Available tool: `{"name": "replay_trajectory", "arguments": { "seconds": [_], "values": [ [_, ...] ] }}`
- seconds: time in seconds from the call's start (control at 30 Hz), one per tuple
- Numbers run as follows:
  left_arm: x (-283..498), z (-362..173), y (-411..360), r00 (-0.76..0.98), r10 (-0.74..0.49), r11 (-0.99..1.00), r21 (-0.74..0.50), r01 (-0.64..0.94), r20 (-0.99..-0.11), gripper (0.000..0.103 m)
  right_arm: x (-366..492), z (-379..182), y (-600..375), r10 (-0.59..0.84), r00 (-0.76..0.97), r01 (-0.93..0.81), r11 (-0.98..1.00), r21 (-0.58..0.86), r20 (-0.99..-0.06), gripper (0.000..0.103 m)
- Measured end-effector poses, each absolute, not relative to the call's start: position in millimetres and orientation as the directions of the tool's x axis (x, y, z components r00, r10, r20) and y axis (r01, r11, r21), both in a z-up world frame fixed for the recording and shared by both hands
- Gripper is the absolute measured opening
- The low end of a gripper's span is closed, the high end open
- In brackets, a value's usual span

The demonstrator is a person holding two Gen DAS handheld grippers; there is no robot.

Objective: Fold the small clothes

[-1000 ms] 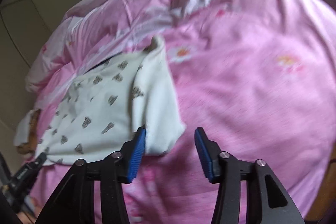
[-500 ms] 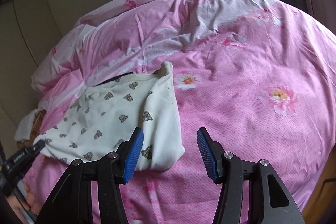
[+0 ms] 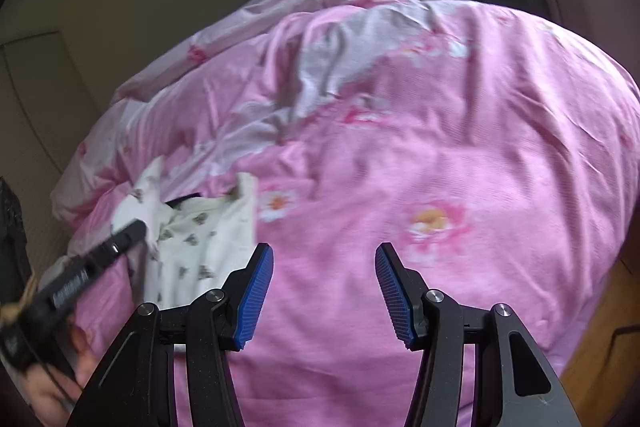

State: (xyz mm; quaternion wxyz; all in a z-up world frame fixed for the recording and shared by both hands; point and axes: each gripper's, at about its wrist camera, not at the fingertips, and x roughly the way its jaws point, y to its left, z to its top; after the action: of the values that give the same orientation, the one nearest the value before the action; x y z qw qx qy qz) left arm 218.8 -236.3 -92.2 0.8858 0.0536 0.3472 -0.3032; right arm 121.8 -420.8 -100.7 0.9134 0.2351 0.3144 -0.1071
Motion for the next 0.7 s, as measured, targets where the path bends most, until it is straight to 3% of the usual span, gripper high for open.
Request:
{"name": "replay_trajectory", "arguments": {
  "seconds": [0.17,0.33,0.37,0.5,0.7],
  "values": [
    [213.4,-142.7,-245.3,0.493,-0.449,0.826,-0.136,0.547,-0.745,0.013,119.4,-122.4,-444.9,-0.031,0.745,0.374,0.846,0.379,-0.666,0.054],
    [211.5,-149.0,-236.8,0.502,-0.441,0.839,-0.143,0.525,-0.744,0.015,127.6,-141.6,-445.2,0.022,0.722,0.352,0.849,0.394,-0.691,0.054],
    [211.7,-146.5,-236.9,0.499,-0.445,0.839,-0.15,0.524,-0.744,0.019,129.9,-143.5,-443.3,0.034,0.719,0.341,0.853,0.395,-0.694,0.054],
    [206.1,-124.0,-233.4,0.52,-0.463,0.84,-0.167,0.516,-0.718,0.066,137.6,-142.8,-433.0,0.076,0.72,0.288,0.871,0.397,-0.69,0.054],
    [206.9,-91.6,-199.6,0.584,-0.425,0.857,-0.1,0.505,-0.692,0.066,143.2,-131.1,-420.9,0.118,0.736,0.23,0.882,0.411,-0.666,0.054]
  ]
}}
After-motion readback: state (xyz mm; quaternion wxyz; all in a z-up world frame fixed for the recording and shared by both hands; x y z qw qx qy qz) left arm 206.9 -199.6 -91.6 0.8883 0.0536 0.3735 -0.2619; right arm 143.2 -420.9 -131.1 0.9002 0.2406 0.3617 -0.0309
